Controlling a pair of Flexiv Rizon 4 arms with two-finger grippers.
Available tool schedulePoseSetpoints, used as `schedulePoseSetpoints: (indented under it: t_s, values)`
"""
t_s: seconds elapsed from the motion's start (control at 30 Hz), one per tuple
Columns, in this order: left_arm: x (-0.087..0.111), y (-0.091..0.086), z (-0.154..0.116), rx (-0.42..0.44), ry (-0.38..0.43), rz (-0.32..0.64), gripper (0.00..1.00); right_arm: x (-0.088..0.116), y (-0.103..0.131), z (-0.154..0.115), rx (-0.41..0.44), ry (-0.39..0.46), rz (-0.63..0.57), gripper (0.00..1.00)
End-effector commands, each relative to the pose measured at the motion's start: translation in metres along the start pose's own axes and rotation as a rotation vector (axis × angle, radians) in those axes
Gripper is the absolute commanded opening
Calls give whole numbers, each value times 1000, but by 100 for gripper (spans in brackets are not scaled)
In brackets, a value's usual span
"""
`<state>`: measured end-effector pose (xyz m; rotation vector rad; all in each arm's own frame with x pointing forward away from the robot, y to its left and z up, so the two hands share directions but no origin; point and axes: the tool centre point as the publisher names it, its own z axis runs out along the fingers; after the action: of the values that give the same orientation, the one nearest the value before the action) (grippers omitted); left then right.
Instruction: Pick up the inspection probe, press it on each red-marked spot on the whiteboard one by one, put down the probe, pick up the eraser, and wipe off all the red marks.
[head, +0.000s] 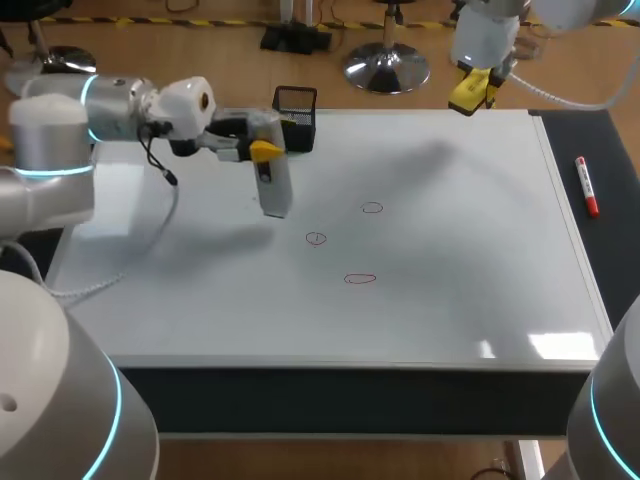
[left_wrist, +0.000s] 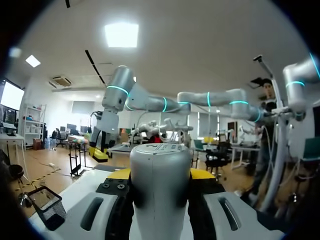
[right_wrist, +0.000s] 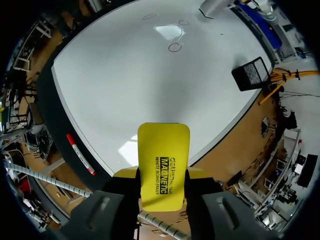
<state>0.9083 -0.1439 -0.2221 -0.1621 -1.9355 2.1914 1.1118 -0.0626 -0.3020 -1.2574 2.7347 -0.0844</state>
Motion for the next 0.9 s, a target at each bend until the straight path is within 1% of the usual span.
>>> schedulePoseSetpoints:
  t_s: [0.03,0.37,0.63,0.8,0.9]
  values:
    - [5,8,13,-8,27,14,0,0,-1,-1,0,5,-2,0]
    - [10,20,44,-19,104,-3,0,0,-1,-1,0,5,-2,0]
    - [11,29,54,-13,127,-12,0,0,-1,-1,0,5,-2,0]
    - [10,41,59,-9,153,-20,0,0,-1,-1,0,5,-2,0]
    - [9,45,62,-9,166,-21,0,0,-1,-1,0,5,-2,0]
